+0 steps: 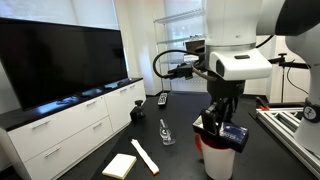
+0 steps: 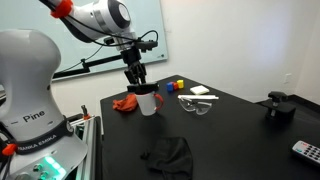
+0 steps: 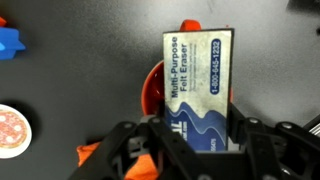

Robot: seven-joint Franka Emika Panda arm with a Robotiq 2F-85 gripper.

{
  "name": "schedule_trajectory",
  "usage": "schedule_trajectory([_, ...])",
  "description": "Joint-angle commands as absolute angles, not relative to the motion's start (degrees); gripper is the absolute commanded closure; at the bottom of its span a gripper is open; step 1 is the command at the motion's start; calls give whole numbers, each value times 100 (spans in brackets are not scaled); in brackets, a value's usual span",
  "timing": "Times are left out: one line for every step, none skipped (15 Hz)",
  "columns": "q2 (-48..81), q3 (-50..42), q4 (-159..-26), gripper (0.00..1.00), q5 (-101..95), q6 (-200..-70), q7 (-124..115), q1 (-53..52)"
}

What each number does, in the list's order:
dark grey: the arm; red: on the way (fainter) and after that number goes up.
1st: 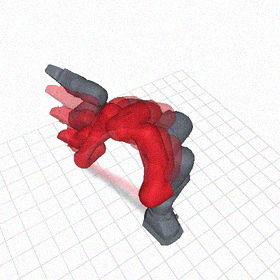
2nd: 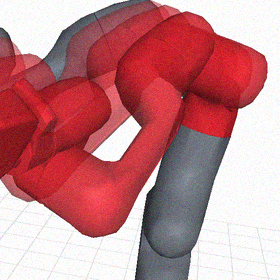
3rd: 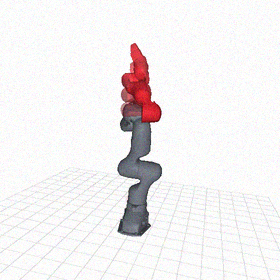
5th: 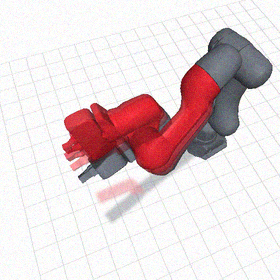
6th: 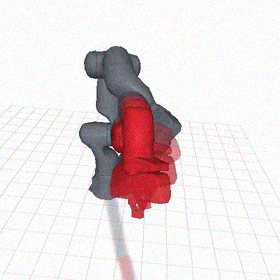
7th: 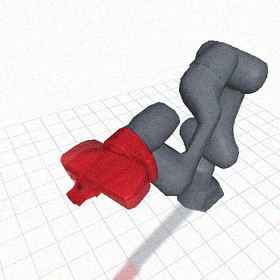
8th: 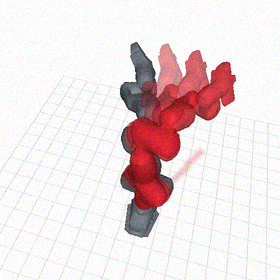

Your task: Put the black box on top of the white and red mug.

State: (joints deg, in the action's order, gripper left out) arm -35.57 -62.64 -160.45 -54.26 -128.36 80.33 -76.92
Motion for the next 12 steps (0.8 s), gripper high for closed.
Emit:
schedule_trajectory([-3557,-6264,-16045,44,-5426,-12836,8033,-7692])
schedule_trajectory([-3557,-6264,-16045,44,-5426,-12836,8033,-7692])
schedule_trajectory([-3557,-6264,-16045,44,-5426,-12836,8033,-7692])
schedule_trajectory([-3557,-6264,-16045,44,-5426,-12836,8033,-7692])
schedule_trajectory([-3557,-6264,-16045,44,-5426,-12836,8033,-7692])
schedule_trajectory([-3557,-6264,-16045,44,-5426,-12836,8033,-7692])
schedule_trajectory([-3557,-6264,-16045,44,-5426,-12836,8033,-7692])
schedule_trajectory([-3557,-6264,-16045,44,-5426,-12836,8033,-7692])
schedule_trajectory([-3557,-6264,-16045,44,-5426,-12836,8033,-7692])
schedule_trajectory([-3557,-6264,-16045,19,-5426,-12836,8033,-7692])
schedule_trajectory([-3554,-6271,-16039,17,-5415,-12826,8040,-7695])
schedule_trajectory([-3560,-6284,-16041,12,-5405,-12837,8010,-7683])
